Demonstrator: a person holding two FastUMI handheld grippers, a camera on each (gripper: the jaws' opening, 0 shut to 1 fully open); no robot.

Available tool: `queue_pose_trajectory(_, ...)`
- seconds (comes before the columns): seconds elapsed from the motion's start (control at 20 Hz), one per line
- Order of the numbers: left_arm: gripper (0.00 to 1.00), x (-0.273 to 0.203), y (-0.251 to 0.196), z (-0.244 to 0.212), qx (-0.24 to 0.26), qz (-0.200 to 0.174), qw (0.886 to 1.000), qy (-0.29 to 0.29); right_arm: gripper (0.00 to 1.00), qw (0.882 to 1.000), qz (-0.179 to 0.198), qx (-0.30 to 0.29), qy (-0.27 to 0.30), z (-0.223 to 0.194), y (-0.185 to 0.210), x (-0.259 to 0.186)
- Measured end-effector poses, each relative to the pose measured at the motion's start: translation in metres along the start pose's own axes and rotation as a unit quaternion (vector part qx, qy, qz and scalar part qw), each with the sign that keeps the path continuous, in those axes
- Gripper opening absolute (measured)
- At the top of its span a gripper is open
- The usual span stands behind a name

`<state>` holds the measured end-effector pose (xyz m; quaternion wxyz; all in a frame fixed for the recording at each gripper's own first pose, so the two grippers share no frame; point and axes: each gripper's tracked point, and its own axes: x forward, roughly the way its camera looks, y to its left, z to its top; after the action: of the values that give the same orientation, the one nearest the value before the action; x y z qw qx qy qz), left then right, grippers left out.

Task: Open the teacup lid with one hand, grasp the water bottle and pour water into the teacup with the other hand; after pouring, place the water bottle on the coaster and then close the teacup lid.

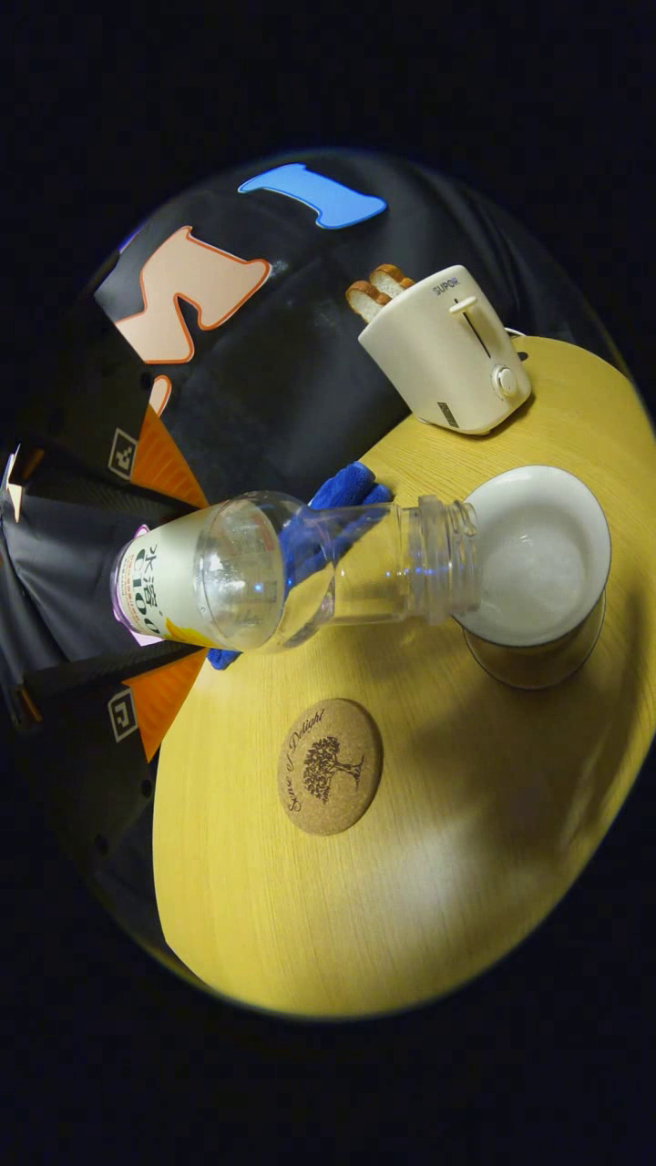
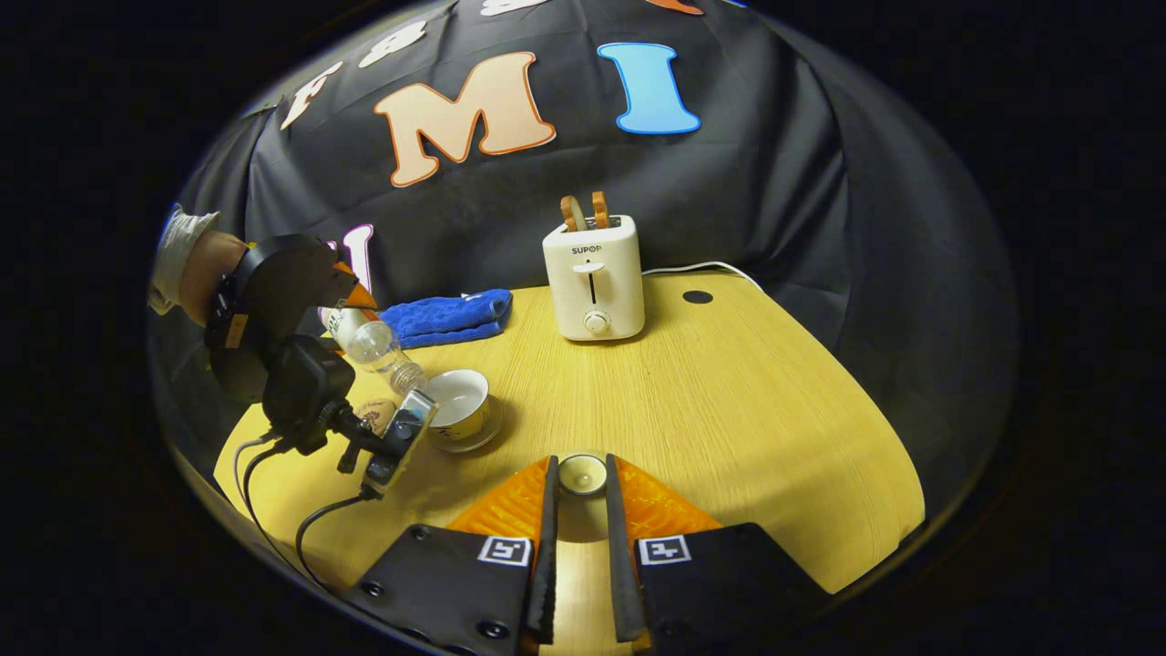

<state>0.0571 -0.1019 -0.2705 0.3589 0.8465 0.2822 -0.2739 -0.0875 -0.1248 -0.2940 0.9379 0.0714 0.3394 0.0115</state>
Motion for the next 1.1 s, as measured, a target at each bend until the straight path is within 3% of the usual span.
queue_pose_trajectory(0.2, 0.67, 0.005, -0.012, 0.010, -0.067, -0.007, 0.997, -0.035, 0.29, 1.000, 0.003, 0.003, 0.005, 0.001, 0.006, -0.002)
queue_pose_trajectory(0.35, 0.67, 0.007, -0.024, 0.018, -0.144, -0.016, 0.987, -0.067, 0.29, 1.000, 0.005, 0.001, 0.009, 0.003, 0.012, -0.003)
queue_pose_trajectory(0.65, 0.67, 0.007, -0.048, 0.040, -0.310, -0.034, 0.942, -0.128, 0.29, 1.000, 0.007, -0.014, 0.016, 0.013, 0.025, -0.002)
queue_pose_trajectory(0.85, 0.67, -0.002, -0.048, 0.051, -0.426, -0.025, 0.888, -0.171, 0.29, 1.000, 0.012, -0.020, 0.019, 0.023, 0.038, 0.001)
queue_pose_trajectory(0.95, 0.67, -0.006, -0.041, 0.053, -0.492, -0.008, 0.848, -0.196, 0.27, 0.999, 0.013, -0.023, 0.021, 0.027, 0.044, 0.002)
queue_pose_trajectory(1.1, 0.67, -0.011, -0.042, 0.052, -0.592, -0.004, 0.776, -0.219, 0.29, 0.999, 0.015, -0.023, 0.026, 0.030, 0.053, 0.003)
